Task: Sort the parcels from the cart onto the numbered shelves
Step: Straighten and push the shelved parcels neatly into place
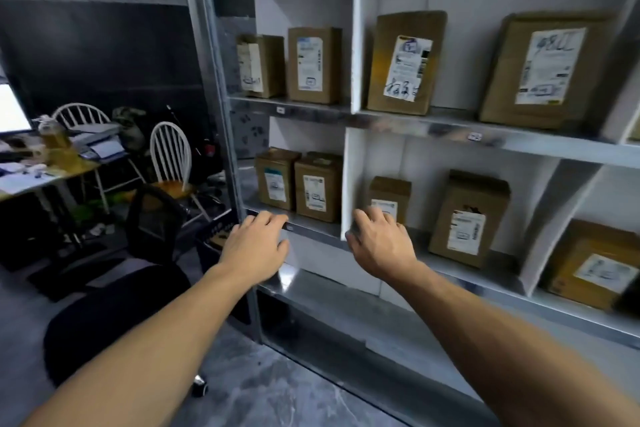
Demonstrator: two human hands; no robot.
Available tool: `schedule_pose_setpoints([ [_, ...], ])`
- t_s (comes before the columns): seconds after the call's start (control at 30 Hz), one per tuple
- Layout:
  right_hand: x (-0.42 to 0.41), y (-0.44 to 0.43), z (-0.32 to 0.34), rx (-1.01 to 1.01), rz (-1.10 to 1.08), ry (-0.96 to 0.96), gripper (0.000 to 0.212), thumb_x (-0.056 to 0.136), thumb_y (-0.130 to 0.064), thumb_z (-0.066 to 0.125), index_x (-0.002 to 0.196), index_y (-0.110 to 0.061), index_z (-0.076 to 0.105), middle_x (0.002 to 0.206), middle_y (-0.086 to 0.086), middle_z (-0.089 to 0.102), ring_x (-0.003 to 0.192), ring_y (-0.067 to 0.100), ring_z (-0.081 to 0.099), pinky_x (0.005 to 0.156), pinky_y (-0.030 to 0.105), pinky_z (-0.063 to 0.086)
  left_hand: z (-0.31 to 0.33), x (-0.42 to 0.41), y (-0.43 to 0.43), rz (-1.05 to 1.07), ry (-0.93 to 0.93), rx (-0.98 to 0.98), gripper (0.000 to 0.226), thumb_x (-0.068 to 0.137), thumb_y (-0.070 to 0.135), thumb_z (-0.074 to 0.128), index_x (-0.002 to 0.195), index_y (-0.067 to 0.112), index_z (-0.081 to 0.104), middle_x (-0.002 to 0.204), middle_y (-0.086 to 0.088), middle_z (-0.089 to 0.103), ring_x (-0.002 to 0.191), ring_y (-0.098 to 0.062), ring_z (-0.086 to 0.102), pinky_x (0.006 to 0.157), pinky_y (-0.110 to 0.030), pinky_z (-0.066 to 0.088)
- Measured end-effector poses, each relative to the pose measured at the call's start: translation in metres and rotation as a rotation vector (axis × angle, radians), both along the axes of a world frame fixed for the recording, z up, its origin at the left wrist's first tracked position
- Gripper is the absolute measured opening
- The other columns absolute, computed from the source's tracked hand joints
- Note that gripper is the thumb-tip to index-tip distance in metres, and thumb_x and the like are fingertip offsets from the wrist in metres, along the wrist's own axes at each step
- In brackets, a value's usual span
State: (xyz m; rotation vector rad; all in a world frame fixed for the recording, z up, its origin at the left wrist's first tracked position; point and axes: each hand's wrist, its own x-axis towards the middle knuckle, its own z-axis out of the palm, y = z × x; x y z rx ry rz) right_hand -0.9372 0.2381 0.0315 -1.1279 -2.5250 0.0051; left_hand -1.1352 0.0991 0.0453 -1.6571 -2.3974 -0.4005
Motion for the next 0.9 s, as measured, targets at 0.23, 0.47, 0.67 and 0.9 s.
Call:
schedule_pose_setpoints([
  [0.23, -0.094, 0.022, 0.038, 0.085, 0.038, 0.013, 0.041, 0.098, -0.051, 0.044, 0.131, -0.028, 0.043, 0.133, 0.003, 0.049, 0.122, 0.030, 0.051, 0.097, 0.049, 0.045, 0.034, -0.098, 0.015, 0.012, -0.005, 0.093, 0.050, 0.094, 0.044, 0.045, 0.142, 0.030, 0.038, 0.138, 0.003, 0.046, 0.123, -0.025, 0.044, 0.101, -0.043, 0.037],
  [0.47, -0.162, 0.086, 0.094, 0.168, 0.030, 0.129, 0.049, 0.097, -0.051, 0.047, 0.139, -0.029, 0.039, 0.143, 0.003, 0.046, 0.131, 0.030, 0.047, 0.102, 0.051, 0.044, 0.075, -0.177, 0.072, -0.010, -0.007, 0.172, 0.052, 0.096, 0.045, 0.043, 0.145, 0.030, 0.034, 0.142, 0.004, 0.041, 0.127, -0.024, 0.040, 0.103, -0.043, 0.038],
  [0.67, -0.211, 0.153, 0.156, 0.303, -0.009, 0.250, 0.045, 0.096, -0.049, 0.051, 0.134, -0.029, 0.039, 0.142, 0.005, 0.046, 0.129, 0.032, 0.048, 0.098, 0.053, 0.048, 0.135, -0.236, 0.157, -0.079, 0.061, 0.302, 0.051, 0.096, 0.041, 0.047, 0.144, 0.028, 0.037, 0.141, 0.001, 0.043, 0.126, -0.025, 0.041, 0.102, -0.044, 0.038],
  [0.9, -0.261, 0.208, 0.218, 0.431, -0.098, 0.283, 0.051, 0.098, -0.048, 0.051, 0.141, -0.026, 0.038, 0.151, 0.007, 0.040, 0.138, 0.031, 0.039, 0.105, 0.054, 0.041, 0.192, -0.292, 0.236, -0.167, 0.091, 0.477, 0.051, 0.095, 0.039, 0.050, 0.143, 0.026, 0.039, 0.141, 0.000, 0.043, 0.127, -0.024, 0.042, 0.104, -0.045, 0.039],
])
